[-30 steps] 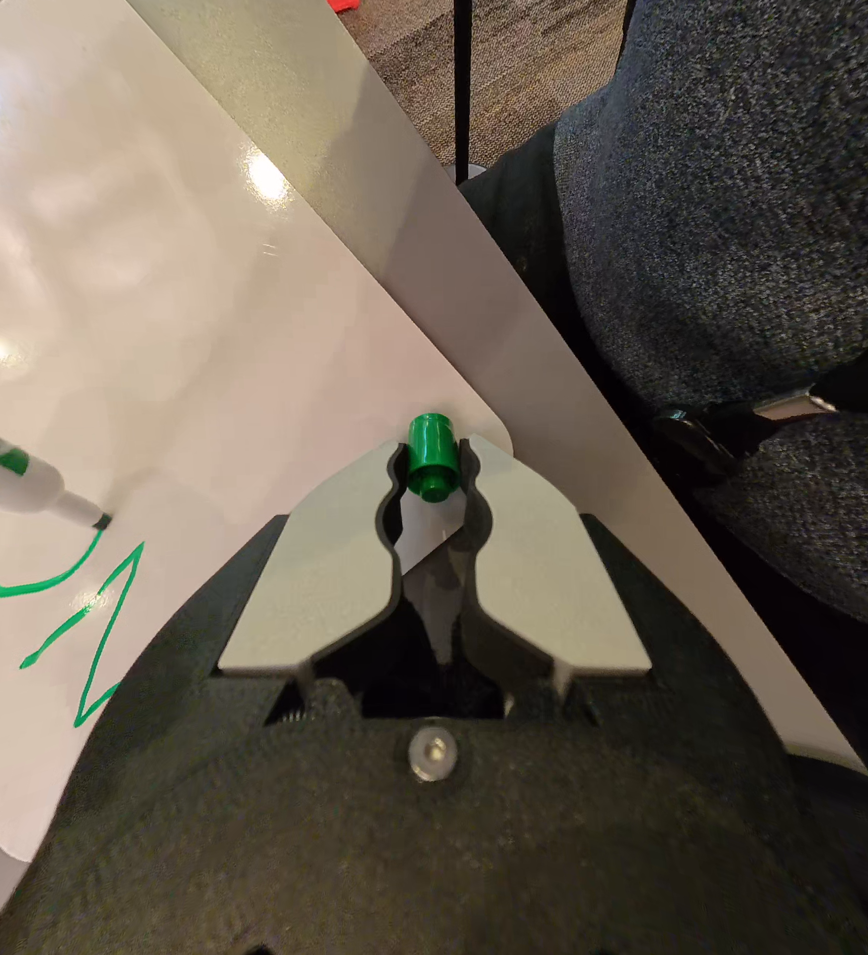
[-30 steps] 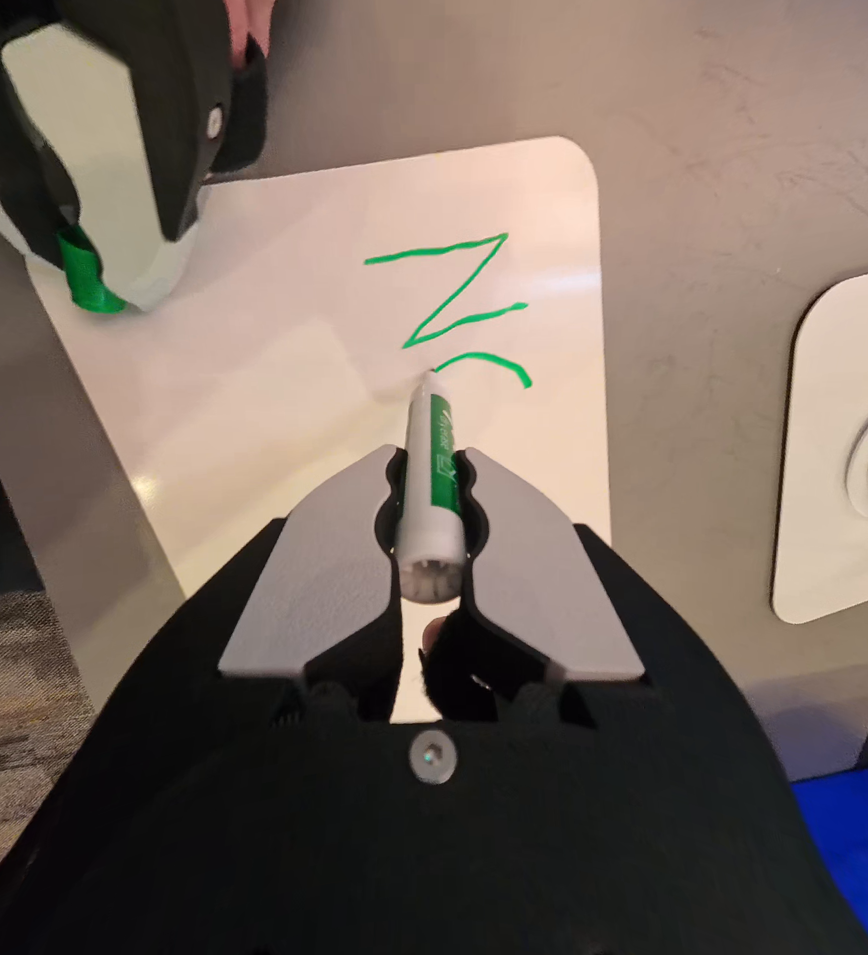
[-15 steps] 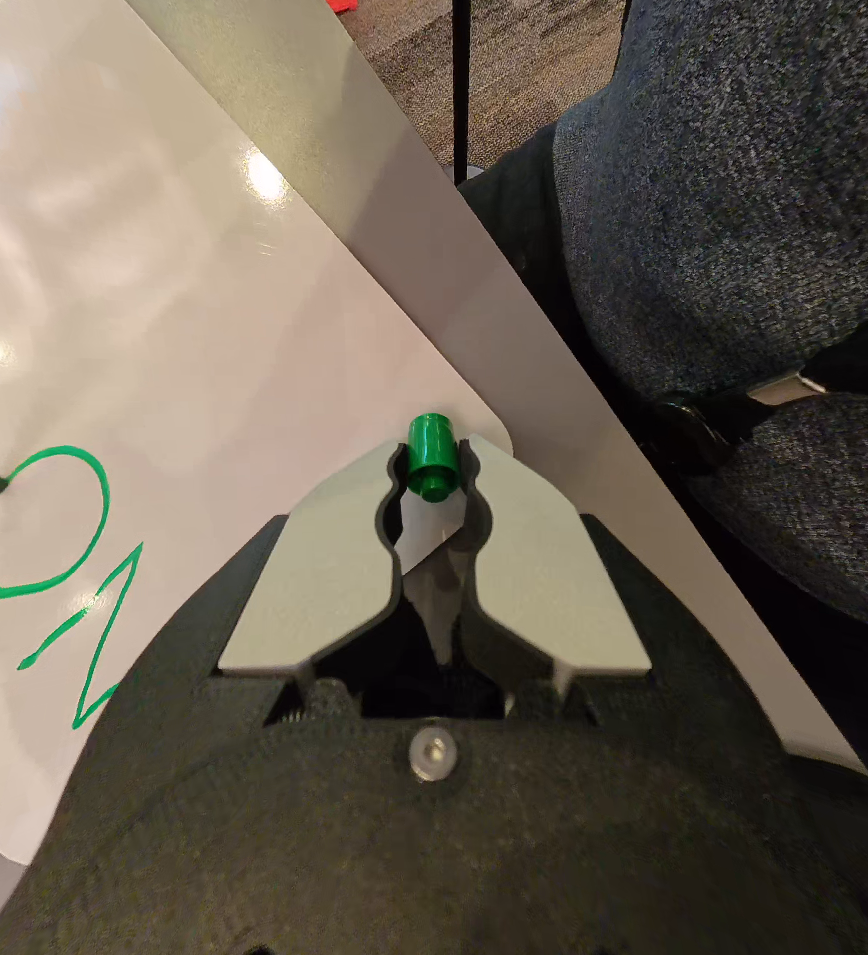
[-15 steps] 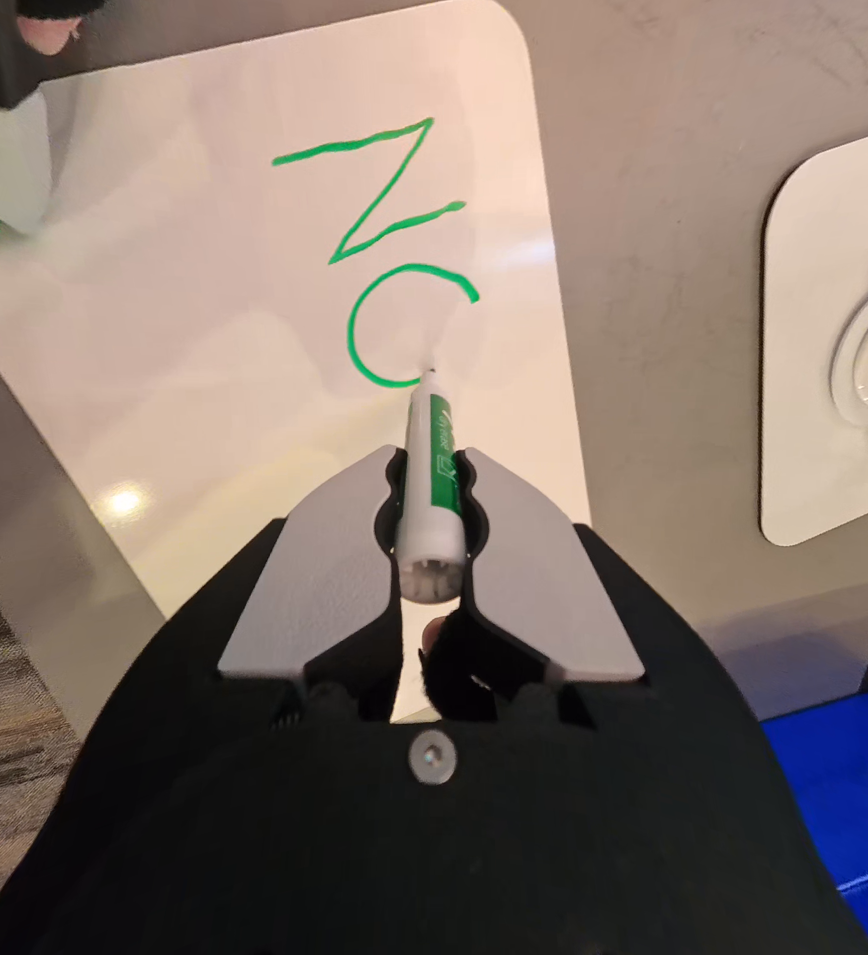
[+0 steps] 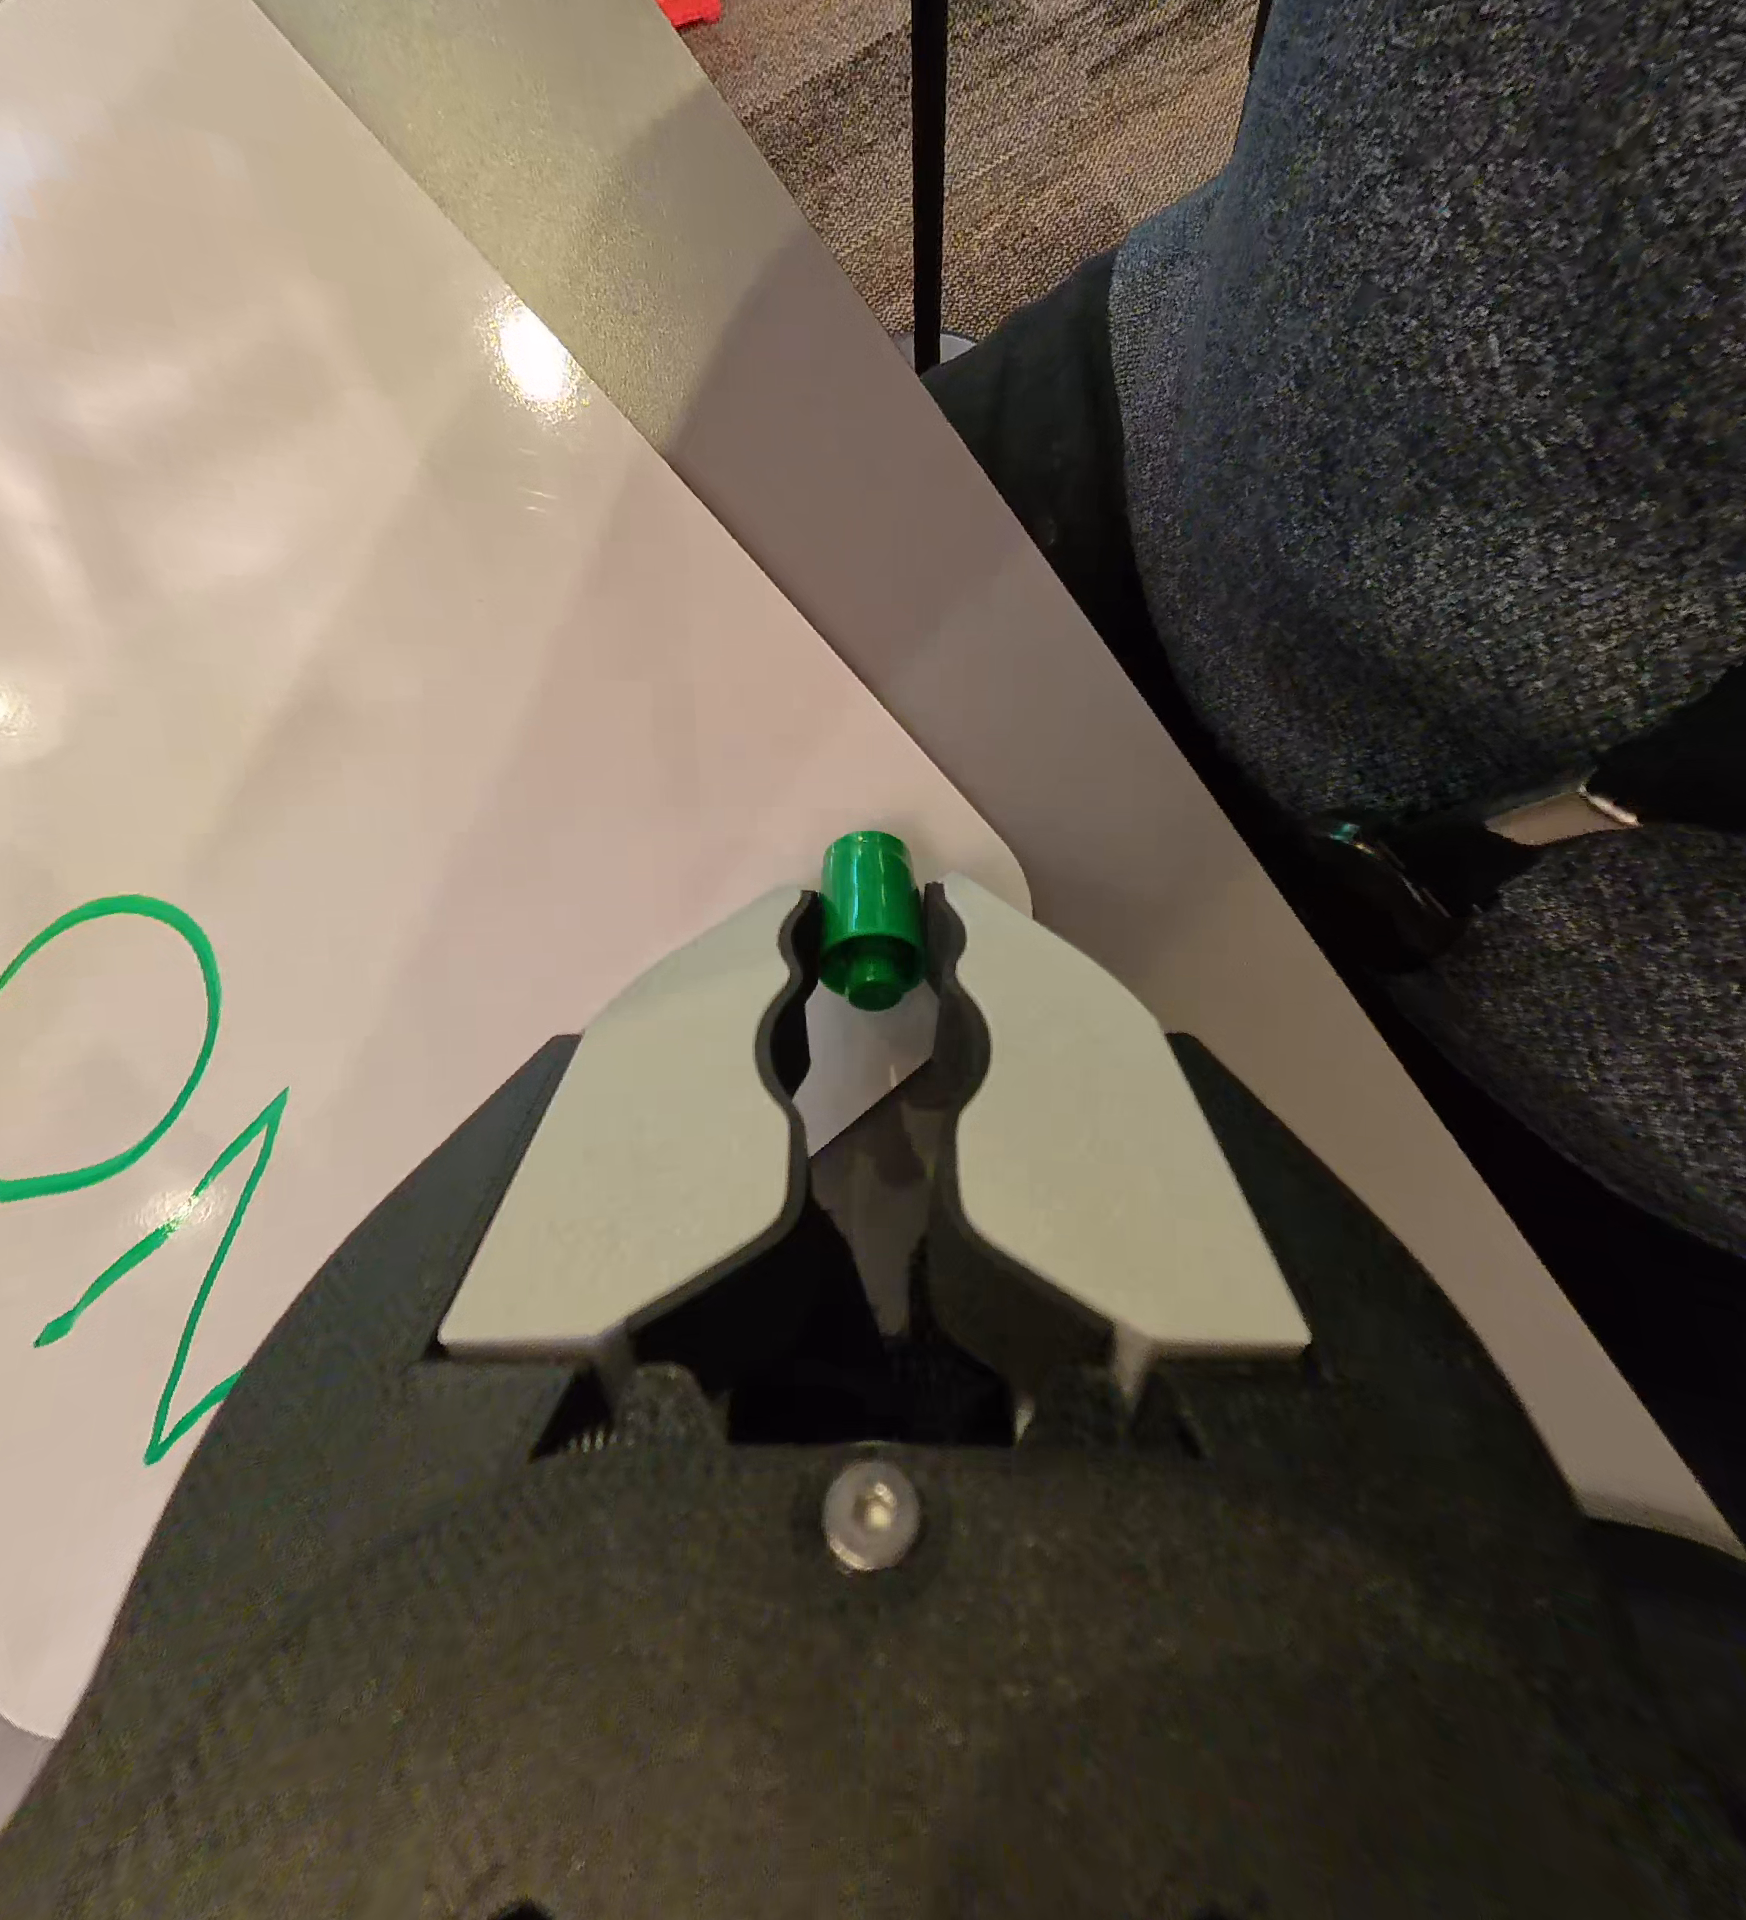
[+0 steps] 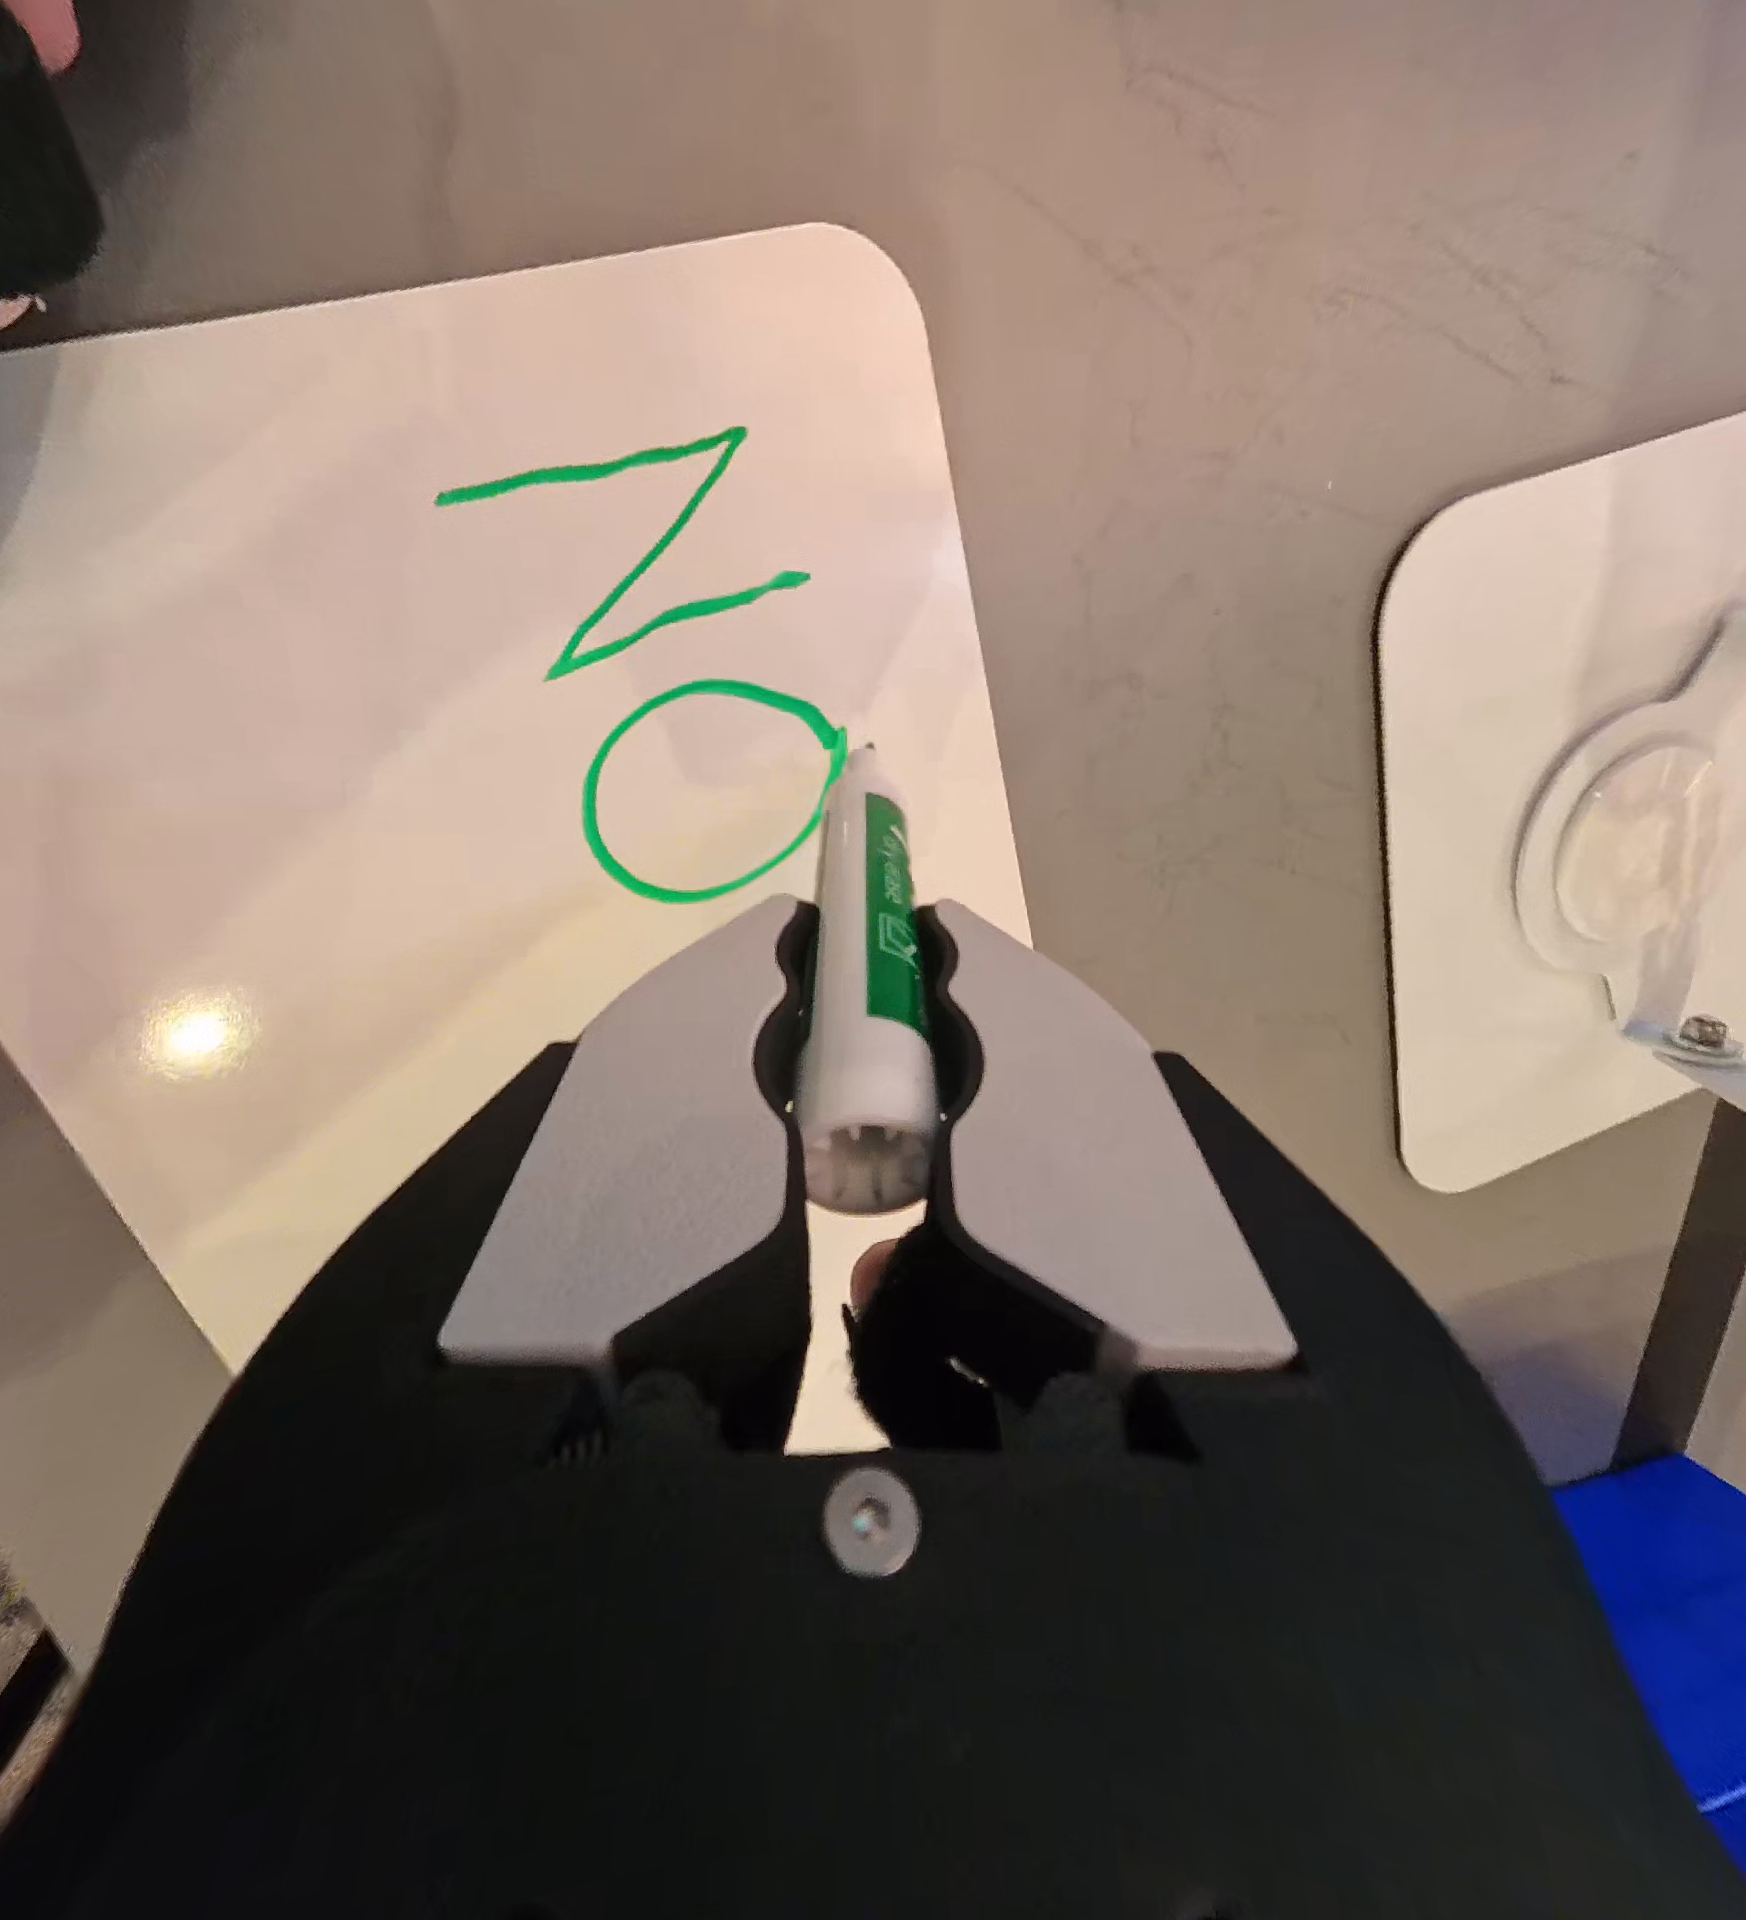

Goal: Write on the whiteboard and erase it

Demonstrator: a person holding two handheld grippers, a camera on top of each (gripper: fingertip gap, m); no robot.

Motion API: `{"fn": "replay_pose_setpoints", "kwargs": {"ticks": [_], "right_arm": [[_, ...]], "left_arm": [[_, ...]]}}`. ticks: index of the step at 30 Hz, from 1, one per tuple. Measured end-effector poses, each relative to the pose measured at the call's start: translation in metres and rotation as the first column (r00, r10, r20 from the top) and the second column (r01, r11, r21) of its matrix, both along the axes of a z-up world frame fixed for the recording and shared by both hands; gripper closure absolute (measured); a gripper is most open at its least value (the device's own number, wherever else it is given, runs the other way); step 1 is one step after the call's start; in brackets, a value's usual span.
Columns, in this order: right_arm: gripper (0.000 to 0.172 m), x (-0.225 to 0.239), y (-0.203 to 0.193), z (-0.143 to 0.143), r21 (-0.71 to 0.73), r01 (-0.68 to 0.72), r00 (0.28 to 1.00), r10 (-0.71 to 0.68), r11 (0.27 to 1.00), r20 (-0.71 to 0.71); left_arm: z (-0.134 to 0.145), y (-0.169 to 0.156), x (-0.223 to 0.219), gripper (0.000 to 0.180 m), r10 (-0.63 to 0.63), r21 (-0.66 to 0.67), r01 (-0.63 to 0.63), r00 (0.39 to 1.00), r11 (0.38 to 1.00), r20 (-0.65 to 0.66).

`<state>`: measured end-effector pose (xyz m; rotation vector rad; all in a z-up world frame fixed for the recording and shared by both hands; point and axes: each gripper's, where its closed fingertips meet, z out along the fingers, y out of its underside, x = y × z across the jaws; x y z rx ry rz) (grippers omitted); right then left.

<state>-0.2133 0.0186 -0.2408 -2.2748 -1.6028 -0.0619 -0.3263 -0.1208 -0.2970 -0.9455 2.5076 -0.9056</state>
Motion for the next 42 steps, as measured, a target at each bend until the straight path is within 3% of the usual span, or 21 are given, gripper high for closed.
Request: {"fn": "replay_pose_setpoints", "kwargs": {"ticks": [7, 19, 32, 42], "right_arm": [[0.152, 0.025, -0.011, 0.004, -0.009, 0.041, 0.999, -0.04, 0.999, 0.033], [0.152, 0.024, -0.013, -0.007, -0.03, 0.029, 0.998, -0.028, 0.999, 0.057], [0.152, 0.033, -0.067, -0.006, -0.054, 0.065, 0.997, -0.062, 0.996, 0.054], [0.152, 0.023, -0.02, 0.0, 0.032, 0.055, 0.998, -0.056, 0.998, 0.024]], "left_arm": [[0.0, 0.0, 0.0, 0.161, 0.0, -0.002, 0.0, 1.0, 1.0, -0.001], [0.0, 0.0, 0.0, 0.16, 0.0, -0.005, 0.0, 1.0, 1.0, -0.001], [0.0, 0.0, 0.0, 0.16, 0.0, -0.003, 0.0, 1.0, 1.0, -0.002], [0.0, -0.001, 0.0, 0.161, 0.0, -0.007, 0.0, 1.0, 1.0, -0.002]]}}
